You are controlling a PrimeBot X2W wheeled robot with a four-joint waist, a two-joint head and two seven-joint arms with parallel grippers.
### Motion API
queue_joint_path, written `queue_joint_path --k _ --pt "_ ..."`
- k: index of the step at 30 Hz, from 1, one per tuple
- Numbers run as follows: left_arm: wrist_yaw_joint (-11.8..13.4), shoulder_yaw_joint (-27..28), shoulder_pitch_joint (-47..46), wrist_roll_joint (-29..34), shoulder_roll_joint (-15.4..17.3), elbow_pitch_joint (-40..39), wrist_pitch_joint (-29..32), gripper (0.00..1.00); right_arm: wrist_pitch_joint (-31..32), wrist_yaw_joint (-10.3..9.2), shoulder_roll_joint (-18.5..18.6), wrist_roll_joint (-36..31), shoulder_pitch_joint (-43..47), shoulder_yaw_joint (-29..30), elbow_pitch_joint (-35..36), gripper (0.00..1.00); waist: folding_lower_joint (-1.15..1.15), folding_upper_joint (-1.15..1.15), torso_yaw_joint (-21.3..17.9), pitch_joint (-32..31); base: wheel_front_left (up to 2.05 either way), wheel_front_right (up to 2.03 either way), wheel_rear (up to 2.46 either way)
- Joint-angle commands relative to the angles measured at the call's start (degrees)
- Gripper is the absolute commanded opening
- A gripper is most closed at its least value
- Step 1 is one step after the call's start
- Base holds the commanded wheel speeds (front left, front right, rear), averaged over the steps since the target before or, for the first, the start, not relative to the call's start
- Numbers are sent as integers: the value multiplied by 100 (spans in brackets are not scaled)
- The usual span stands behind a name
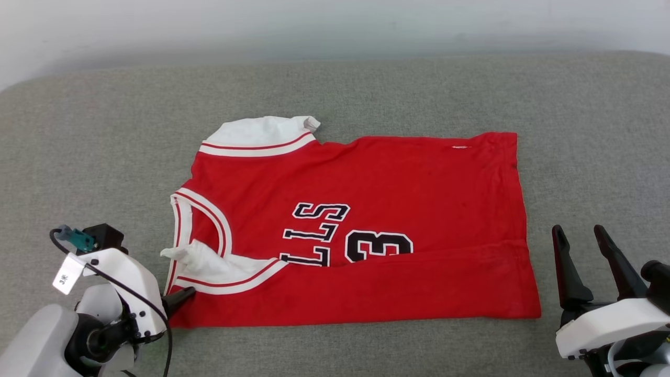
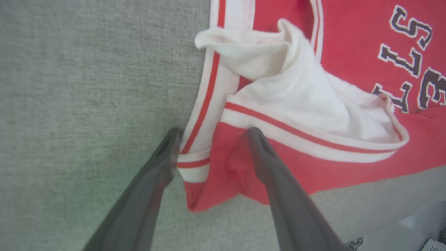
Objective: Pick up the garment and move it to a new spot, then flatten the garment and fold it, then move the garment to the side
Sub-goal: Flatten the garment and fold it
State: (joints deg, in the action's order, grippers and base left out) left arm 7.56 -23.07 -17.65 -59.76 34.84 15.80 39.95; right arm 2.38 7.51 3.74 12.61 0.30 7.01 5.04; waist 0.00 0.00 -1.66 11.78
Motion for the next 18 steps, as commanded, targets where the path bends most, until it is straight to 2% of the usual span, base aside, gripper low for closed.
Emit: queue_joint_path --k 1,2,3,4,6,13,14,18 --pt "-4 -94 164 -44 -124 123 77 100 -4 -4 -25 36 -78 20 -4 100 0 0 -49 55 0 0 0" --pt "-21 -125 188 -92 -190 203 119 100 -3 -4 -26 50 -84 46 -14 100 0 0 -58 74 0 0 0" --pt "-51 -169 202 -99 -254 276 132 93 10 -4 -32 61 -92 59 -25 100 0 0 -63 86 0 0 0" --pt "-81 -230 230 -146 -339 339 180 44 14 -4 -36 76 -98 84 -23 100 0 0 -62 99 0 0 0" --pt "-209 -261 276 -310 -567 388 211 0 64 -4 -40 75 -113 144 -32 100 0 0 -49 115 0 0 0" --pt "-471 -252 125 -177 -557 557 -111 0 528 -4 -5 212 -146 339 -78 100 0 0 50 57 0 0 0" --pt "-483 -191 48 -42 -439 463 -328 0 1215 -4 149 343 -92 411 -246 100 0 0 102 -27 0 0 0" --pt "-452 -136 -2 145 -248 131 -536 0 2307 -4 323 512 -67 396 -320 100 0 0 191 -103 0 0 0"
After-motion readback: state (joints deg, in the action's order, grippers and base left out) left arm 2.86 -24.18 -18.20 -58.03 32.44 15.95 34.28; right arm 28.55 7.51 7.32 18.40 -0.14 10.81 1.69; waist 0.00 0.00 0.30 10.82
